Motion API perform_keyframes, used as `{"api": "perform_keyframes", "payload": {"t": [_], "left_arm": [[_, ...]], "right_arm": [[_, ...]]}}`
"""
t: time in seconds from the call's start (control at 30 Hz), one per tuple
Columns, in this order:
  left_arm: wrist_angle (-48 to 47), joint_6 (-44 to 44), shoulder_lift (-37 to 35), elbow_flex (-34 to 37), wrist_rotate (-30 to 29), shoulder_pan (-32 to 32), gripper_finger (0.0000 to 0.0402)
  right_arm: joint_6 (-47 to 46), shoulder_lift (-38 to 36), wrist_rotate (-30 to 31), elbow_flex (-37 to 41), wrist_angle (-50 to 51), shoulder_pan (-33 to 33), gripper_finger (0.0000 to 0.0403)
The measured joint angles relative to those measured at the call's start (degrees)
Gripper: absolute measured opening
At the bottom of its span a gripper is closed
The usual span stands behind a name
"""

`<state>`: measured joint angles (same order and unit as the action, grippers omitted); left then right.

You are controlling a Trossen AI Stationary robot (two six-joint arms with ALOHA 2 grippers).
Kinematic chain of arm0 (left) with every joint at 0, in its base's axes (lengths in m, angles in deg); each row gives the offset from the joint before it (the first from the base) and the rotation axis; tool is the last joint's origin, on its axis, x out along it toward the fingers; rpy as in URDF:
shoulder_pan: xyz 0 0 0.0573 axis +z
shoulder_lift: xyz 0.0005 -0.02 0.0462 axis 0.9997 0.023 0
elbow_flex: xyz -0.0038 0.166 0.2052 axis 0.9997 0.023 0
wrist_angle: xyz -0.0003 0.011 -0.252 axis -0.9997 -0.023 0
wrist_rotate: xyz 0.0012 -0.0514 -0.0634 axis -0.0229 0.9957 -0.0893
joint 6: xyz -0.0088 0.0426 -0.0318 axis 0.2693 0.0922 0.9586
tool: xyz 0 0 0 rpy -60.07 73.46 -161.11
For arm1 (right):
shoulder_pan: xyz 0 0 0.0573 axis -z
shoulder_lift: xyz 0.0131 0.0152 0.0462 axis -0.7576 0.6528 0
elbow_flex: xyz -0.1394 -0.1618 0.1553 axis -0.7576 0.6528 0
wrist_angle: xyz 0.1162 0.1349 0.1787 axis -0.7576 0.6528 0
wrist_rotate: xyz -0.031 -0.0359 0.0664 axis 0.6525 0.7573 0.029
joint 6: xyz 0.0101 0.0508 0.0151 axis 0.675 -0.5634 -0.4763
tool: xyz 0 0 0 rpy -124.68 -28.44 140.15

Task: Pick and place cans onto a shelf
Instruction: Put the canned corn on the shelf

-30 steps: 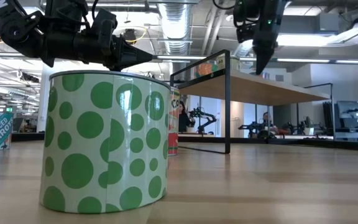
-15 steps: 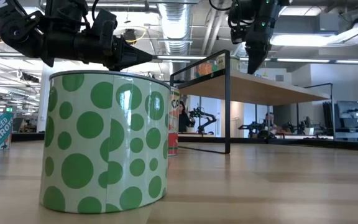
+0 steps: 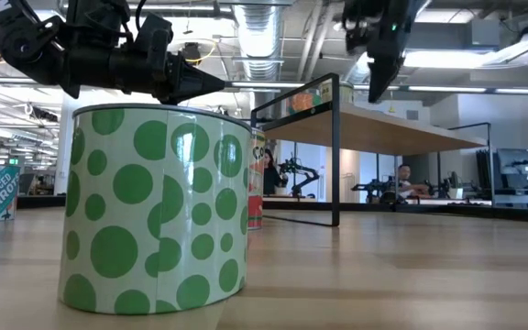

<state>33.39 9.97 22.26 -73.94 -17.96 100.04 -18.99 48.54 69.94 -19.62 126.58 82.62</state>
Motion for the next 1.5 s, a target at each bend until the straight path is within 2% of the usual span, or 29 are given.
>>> {"api": "perform_keyframes", "payload": {"t": [0.07,0.13,0.2,0.27,0.37,0.5,0.67,0.8,0.93,1.17,1.3,1.5], "left_arm": [[0.01,-0.02,0.02,-0.34,0.03,0.00,0.0000],[0.09,0.00,0.02,-0.36,0.27,0.00,0.0000],[-0.29,0.00,0.02,-0.36,0.35,0.00,0.0000],[-0.81,0.15,0.02,-0.36,1.14,-0.05,0.0000],[-1.82,0.68,0.02,-0.36,5.21,-0.21,0.0000],[-1.87,0.70,0.02,-0.36,8.28,-2.50,0.0000],[-6.21,1.49,0.02,-2.86,7.78,-6.84,0.0000],[-21.15,1.52,0.06,-8.77,3.86,-10.47,0.0000],[-32.50,0.42,0.06,-14.48,-0.63,-13.82,0.0000],[-41.69,-1.48,0.04,-19.24,-1.91,-20.09,0.0016],[-42.73,-3.36,1.83,-20.62,-4.35,-23.69,0.0055],[-47.64,-3.66,10.65,-26.37,-6.49,-27.27,0.0114]], "right_arm": [[0.25,-2.58,0.22,-0.96,0.31,0.02,0.0147],[0.40,-6.33,-3.08,-0.59,0.45,0.04,0.0130],[-0.48,-10.42,-7.09,2.45,-1.40,0.17,0.0100],[-0.90,-15.00,-8.51,8.24,-6.12,-0.06,0.0060],[-2.28,-22.72,-10.00,20.48,-18.33,-1.74,0.0012],[-5.33,-31.63,-11.77,35.64,-36.32,-6.35,0.0022],[-6.14,-38.14,-11.23,47.17,-53.32,-13.62,0.0008],[-4.21,-39.79,-11.05,51.92,-63.70,-18.43,0.0011],[-1.40,-38.73,-11.23,53.50,-67.15,-21.97,0.0016],[-1.71,-35.87,-11.01,53.59,-67.25,-26.91,0.0008],[-1.75,-35.38,-11.01,53.59,-66.95,-29.00,0.0014],[-1.77,-35.62,-10.90,53.59,-66.93,-32.51,0.0013]]}}
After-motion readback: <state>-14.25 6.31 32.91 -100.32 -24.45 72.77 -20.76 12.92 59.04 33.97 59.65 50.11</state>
